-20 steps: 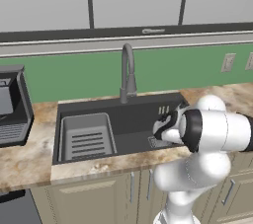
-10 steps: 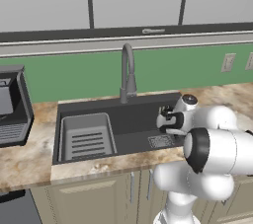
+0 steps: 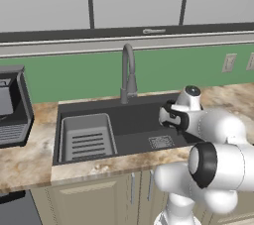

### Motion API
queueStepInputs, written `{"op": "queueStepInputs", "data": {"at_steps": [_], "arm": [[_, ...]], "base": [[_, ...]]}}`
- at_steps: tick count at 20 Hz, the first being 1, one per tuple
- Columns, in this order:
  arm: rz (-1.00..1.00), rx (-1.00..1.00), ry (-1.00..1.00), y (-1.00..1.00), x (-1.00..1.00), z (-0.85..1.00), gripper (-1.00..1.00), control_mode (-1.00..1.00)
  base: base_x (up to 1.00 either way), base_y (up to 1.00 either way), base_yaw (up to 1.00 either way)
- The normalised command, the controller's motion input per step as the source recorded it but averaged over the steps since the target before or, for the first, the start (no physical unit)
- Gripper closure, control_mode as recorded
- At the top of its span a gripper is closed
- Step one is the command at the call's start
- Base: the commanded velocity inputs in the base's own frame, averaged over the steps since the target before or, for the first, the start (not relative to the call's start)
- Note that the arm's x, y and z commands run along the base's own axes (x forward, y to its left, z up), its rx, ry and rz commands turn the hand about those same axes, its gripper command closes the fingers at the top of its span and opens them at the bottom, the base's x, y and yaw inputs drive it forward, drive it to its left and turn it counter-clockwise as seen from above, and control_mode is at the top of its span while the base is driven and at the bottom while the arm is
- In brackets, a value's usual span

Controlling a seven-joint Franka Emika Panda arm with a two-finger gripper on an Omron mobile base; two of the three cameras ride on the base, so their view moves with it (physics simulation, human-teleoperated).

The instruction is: Pick up the dish brush and bar soap from the sink, and place them back in the cabinet, and close the cabinet doors.

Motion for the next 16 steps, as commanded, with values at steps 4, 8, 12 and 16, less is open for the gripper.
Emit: {"op": "queueStepInputs", "data": {"at_steps": [4,8,12,16], "arm": [[0.00,0.00,0.00,0.00,0.00,0.26,1.00,-1.00],[0.00,0.00,0.00,0.00,0.00,0.21,1.00,-1.00],[0.00,0.00,0.00,0.00,0.00,0.16,1.00,-1.00],[0.00,0.00,0.00,-0.01,-0.03,0.12,1.00,-1.00]], "base": [[0.00,0.00,0.00],[0.00,0.00,0.00],[0.00,0.00,0.00],[0.00,0.00,0.00]]}}
